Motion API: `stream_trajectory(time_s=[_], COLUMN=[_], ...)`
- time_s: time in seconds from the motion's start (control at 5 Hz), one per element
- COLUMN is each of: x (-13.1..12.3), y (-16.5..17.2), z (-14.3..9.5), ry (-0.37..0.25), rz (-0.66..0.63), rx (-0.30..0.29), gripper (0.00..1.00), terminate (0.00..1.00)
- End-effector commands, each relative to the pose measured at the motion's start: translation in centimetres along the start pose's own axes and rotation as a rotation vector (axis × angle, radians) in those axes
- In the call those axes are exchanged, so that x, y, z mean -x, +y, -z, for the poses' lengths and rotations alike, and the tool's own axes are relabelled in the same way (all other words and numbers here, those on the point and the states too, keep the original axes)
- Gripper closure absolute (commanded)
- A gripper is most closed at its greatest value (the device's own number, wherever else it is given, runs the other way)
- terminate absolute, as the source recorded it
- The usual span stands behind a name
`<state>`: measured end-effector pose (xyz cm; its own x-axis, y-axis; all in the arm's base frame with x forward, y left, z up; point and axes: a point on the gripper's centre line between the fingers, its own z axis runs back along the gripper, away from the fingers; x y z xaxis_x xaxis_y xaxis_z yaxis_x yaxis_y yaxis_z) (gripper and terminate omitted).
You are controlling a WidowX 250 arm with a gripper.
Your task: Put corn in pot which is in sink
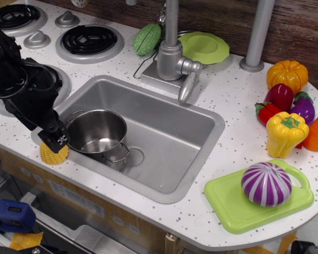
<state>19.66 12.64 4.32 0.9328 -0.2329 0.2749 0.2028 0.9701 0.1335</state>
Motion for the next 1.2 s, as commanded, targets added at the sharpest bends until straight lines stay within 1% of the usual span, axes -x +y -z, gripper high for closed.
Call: stream_trajectory(time_s=[0.0, 0.2, 0.4, 0.8, 1.0], x=[0.0, 0.2, 0.8, 1.0, 1.1], y=[0.0, 0.5, 0.7, 1.2, 1.1], z=[0.0, 0.8, 1.6, 2.6, 2.9], ry=[0.000, -0.020, -0.036, -0.055, -0.065], rz=[0.000, -0.001, -0.018, -0.033, -0.035], rx=[0.000, 0.030, 0.034, 0.050, 0.050], gripper=[0.00, 0.00, 0.00, 0.00, 1.00], terminate=[0.00, 0.00, 0.00, 0.00, 0.00])
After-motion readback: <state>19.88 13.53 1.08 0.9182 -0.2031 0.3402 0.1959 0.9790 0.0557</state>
